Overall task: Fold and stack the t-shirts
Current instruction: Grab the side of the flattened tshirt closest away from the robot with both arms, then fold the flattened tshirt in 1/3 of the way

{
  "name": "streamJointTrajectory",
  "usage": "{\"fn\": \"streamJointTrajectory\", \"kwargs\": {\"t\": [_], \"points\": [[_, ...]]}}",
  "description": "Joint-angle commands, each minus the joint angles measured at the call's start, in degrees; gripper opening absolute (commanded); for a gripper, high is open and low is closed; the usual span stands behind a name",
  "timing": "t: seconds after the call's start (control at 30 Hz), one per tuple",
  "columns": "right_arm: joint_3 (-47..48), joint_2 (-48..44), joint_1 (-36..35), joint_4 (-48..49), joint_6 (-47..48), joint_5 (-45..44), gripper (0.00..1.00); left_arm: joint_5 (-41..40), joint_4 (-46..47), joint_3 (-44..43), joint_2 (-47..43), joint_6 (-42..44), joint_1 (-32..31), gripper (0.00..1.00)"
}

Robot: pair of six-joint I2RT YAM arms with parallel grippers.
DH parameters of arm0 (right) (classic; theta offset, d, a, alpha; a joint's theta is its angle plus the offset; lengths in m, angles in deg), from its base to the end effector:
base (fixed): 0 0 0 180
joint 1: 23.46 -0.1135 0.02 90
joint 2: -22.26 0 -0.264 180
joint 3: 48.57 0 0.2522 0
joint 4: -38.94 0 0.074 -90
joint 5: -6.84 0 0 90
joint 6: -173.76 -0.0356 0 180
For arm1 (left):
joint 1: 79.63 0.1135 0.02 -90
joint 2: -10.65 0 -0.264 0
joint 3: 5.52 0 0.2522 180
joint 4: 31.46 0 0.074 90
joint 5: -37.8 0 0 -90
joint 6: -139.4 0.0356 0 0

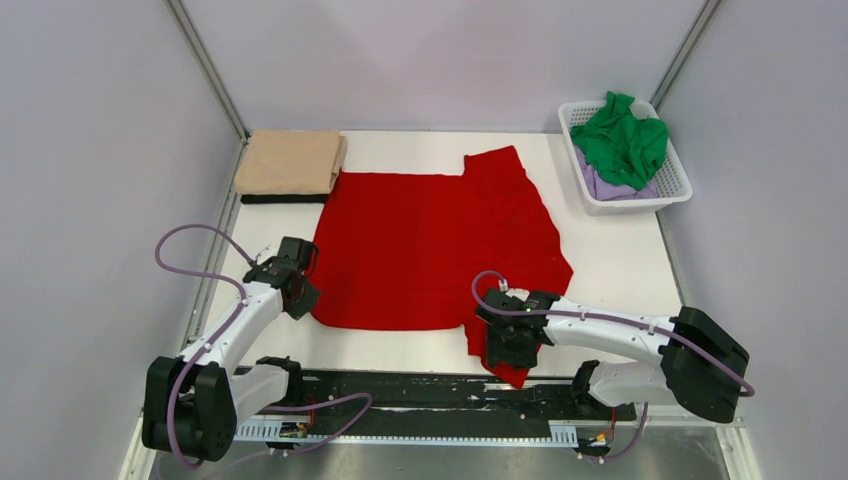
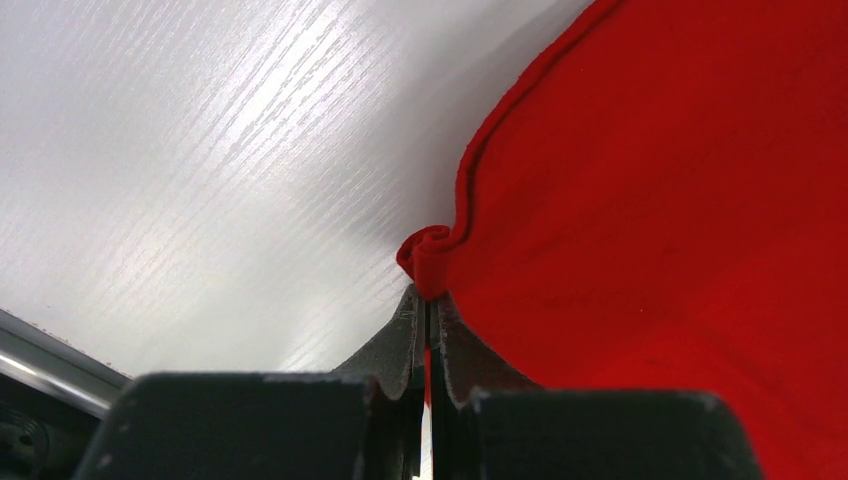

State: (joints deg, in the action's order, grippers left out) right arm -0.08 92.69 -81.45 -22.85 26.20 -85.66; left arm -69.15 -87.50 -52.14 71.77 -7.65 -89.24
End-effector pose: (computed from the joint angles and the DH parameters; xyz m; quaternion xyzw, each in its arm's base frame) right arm 0.0954 0.1497 0.1591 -0.0026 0.9983 0.0346 0.0476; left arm 0.1720 -0.0186 0.1796 -0.4150 0.8825 0.0295 0.2195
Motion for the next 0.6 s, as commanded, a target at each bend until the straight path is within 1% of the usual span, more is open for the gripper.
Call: {"fn": "streamJointTrajectory", "kwargs": {"t": [0.0,0.07,0.17,0.23,0.37,0.57], "points": [[-1.06,2.23,-0.19,3.18,-4.53,-3.66,0.51,-1.08,-0.67,0.44,-0.24,0.55,0.11,0.00],[-1.37,3.31,-0.19,3.33,-5.23,-4.31,0.47,-1.03,-0.74,0.37,0.12,0.50,0.11,0.00],[-1.43,4.38,-0.19,3.47,-5.43,-4.91,0.32,-1.00,-0.99,0.11,0.38,0.46,0.11,0.00],[-0.99,4.04,-0.19,3.15,-5.58,-5.75,0.20,-0.84,-1.30,-0.10,0.25,0.46,0.11,0.00],[2.00,0.05,-0.10,-0.14,-5.71,-10.36,0.01,-0.85,-2.24,-0.96,-0.51,0.84,0.11,0.00],[6.67,-6.78,2.50,-1.96,-0.66,-15.26,0.00,0.49,-3.22,-3.18,-1.95,1.40,0.11,0.00]]}}
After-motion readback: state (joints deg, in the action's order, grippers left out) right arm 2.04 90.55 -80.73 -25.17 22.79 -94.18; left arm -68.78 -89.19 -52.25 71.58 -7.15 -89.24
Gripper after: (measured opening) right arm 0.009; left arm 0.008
